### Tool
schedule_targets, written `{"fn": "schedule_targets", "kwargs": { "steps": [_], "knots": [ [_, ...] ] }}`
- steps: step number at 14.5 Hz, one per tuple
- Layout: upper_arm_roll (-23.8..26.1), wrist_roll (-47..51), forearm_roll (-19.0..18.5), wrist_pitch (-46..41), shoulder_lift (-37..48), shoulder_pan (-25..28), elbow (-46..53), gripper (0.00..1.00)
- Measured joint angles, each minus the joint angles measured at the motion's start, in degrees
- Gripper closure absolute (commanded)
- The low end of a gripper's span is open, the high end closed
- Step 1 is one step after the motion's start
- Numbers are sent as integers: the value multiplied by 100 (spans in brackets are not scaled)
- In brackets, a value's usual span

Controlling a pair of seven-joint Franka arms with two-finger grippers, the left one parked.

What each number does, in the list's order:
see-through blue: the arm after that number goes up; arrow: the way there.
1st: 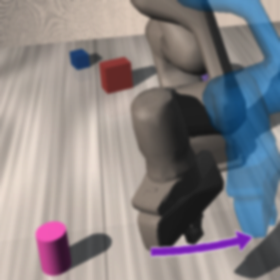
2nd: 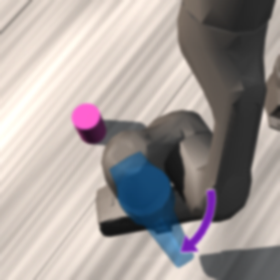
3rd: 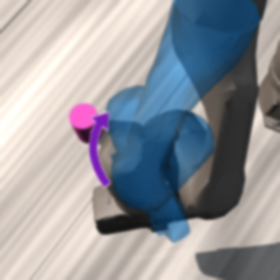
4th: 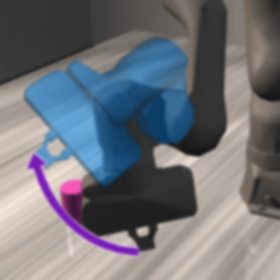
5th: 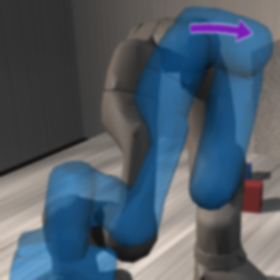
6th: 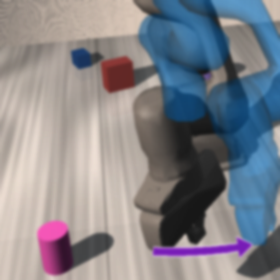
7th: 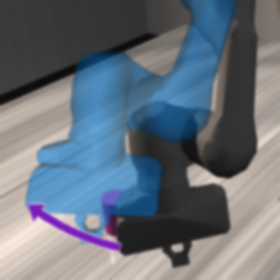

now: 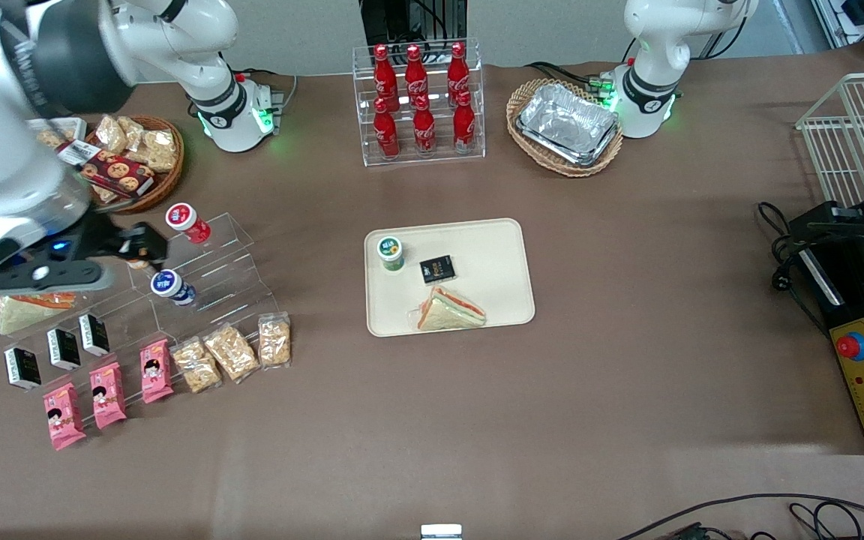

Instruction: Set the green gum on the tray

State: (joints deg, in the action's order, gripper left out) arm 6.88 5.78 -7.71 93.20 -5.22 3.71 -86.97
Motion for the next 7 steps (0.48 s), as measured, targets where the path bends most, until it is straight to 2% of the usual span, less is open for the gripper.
{"fn": "schedule_targets", "kwargs": {
  "steps": [5,7],
  "knots": [
    [-1016,-1567,580,213,-3,-22,-108,0],
    [-1157,-1757,686,232,-1,-24,-114,0]
  ]
}}
